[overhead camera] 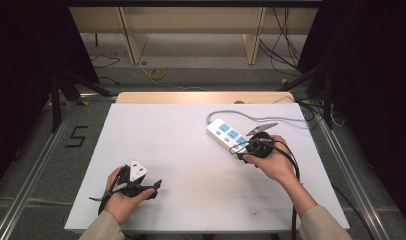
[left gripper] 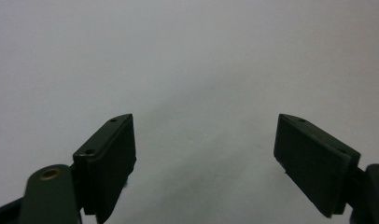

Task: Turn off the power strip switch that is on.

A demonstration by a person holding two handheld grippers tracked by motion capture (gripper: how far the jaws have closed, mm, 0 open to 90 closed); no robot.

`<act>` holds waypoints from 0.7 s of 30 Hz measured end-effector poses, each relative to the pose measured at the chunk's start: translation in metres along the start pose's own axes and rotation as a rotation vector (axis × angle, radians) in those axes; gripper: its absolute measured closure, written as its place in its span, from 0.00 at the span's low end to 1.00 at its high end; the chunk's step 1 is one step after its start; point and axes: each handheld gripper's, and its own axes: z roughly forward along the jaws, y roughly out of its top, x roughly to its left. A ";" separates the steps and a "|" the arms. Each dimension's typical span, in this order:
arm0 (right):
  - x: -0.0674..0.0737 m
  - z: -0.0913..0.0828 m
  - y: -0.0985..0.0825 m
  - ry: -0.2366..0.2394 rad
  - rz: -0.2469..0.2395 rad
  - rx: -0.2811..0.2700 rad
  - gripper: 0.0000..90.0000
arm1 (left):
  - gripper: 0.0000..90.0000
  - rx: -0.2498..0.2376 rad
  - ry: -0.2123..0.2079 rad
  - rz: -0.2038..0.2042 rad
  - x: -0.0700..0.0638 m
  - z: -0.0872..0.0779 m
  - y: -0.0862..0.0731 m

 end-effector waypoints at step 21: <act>0.016 -0.019 -0.068 0.065 0.006 -0.170 0.50 | 0.23 0.009 0.007 -0.006 0.001 0.001 -0.001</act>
